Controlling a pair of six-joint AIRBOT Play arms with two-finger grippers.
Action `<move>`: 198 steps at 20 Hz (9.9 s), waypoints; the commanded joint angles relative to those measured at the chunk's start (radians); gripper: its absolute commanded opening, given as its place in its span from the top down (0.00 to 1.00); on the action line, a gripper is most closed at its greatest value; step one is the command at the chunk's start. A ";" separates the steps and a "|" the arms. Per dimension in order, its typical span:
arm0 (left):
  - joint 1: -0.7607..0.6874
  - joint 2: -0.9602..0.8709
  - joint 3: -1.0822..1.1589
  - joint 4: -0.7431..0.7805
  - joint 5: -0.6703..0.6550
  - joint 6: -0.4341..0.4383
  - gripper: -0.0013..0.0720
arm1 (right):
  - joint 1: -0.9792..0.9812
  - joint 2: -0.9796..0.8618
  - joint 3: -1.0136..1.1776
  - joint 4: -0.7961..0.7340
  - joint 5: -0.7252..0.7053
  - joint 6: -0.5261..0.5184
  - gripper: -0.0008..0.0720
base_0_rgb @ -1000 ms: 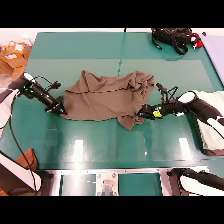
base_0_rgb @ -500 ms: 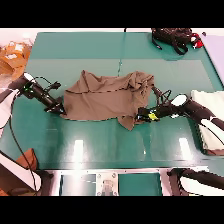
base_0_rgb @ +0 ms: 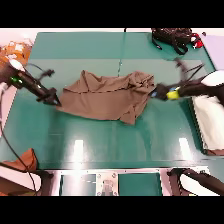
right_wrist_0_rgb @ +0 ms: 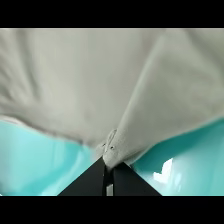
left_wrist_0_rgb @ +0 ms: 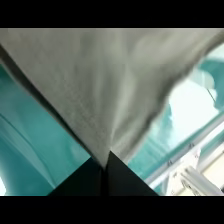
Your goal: Fold the shirts.
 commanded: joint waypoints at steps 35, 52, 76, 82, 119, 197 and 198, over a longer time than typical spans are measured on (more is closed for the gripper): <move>-0.068 -0.059 -0.022 -0.266 0.745 0.051 0.96 | -0.307 -0.408 0.116 0.247 -0.427 -0.275 0.97; -0.068 -0.151 0.075 -0.317 0.806 0.119 0.96 | -0.281 -0.725 0.562 0.083 -0.293 -0.177 0.97; -0.003 -0.197 0.264 -0.077 -0.042 -0.301 0.96 | -0.382 -0.480 0.303 -0.242 0.217 0.053 0.97; -0.131 0.223 -0.225 0.129 0.192 -0.319 0.96 | -0.468 0.022 -0.309 -0.357 0.117 0.127 0.97; -0.336 0.417 -0.635 0.352 0.302 -0.419 0.96 | -0.227 0.317 -0.562 -0.380 0.156 0.271 0.97; -0.603 -0.336 0.475 -0.115 0.351 -0.301 0.96 | -0.039 -0.342 0.632 0.123 0.298 -0.175 0.97; -0.560 -0.292 0.475 -0.033 0.292 -0.301 0.96 | -0.002 -0.342 0.632 0.123 0.279 -0.151 0.97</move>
